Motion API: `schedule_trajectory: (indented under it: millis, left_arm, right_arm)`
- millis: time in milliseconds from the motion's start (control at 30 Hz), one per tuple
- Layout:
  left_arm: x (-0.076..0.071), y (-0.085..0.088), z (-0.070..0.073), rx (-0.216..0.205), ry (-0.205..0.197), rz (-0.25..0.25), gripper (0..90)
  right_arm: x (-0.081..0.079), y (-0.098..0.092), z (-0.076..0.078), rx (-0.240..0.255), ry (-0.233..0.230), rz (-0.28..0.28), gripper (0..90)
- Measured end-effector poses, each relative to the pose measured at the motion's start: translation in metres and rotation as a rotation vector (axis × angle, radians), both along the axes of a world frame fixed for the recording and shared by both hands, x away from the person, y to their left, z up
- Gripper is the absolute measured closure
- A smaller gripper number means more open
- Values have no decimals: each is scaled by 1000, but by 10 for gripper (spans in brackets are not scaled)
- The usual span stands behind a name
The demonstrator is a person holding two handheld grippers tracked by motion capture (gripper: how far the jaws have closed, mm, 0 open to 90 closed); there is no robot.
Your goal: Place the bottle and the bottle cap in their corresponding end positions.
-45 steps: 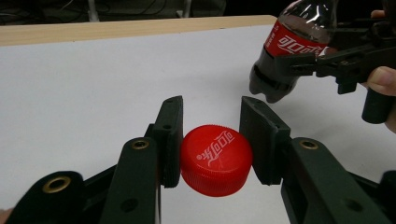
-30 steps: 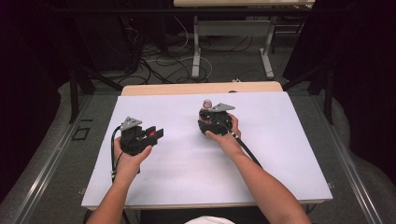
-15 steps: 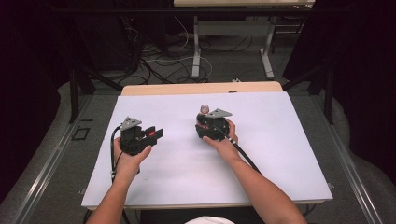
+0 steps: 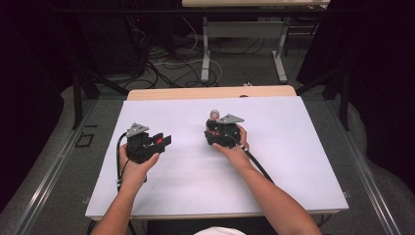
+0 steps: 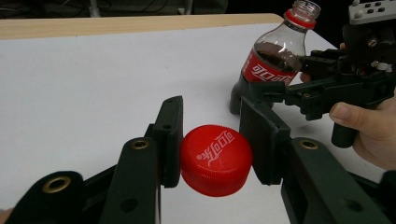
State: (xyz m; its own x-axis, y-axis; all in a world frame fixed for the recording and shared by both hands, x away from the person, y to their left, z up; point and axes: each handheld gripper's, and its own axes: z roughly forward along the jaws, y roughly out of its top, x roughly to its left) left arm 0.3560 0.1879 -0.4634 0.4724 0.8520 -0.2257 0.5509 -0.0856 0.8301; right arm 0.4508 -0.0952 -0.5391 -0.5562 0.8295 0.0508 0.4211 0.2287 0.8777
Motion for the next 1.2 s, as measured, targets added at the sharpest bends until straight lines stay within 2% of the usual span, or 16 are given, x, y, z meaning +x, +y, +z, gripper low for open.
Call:
schedule_trajectory:
  millis: [167, 400, 500, 633, 800, 967, 1200]
  left_arm:
    - [0, 0, -1, 0, 4, 1, 611]
    - [1, 1, -1, -1, 5, 3, 610]
    - [1, 2, -2, 1, 8, 3, 610]
    - [2, 2, -2, -2, 12, 0, 610]
    - [2, 1, -3, -6, 14, -5, 610]
    - [3, 1, -4, -4, 16, -4, 610]
    - [3, -1, -5, -1, 16, -10, 610]
  right_arm:
    - [1, -2, 3, 37, 22, 3, 149]
    - [0, -4, 3, 27, 30, -8, 58]
    - [-3, -4, 5, 29, 17, -6, 3]
    - [-8, -5, 10, 41, 18, -19, 0]
    - [-14, -8, 15, 15, 10, -25, 0]
    - [-20, -16, 22, 11, 14, -32, 0]
    - [-39, -29, 34, -23, 15, -27, 0]
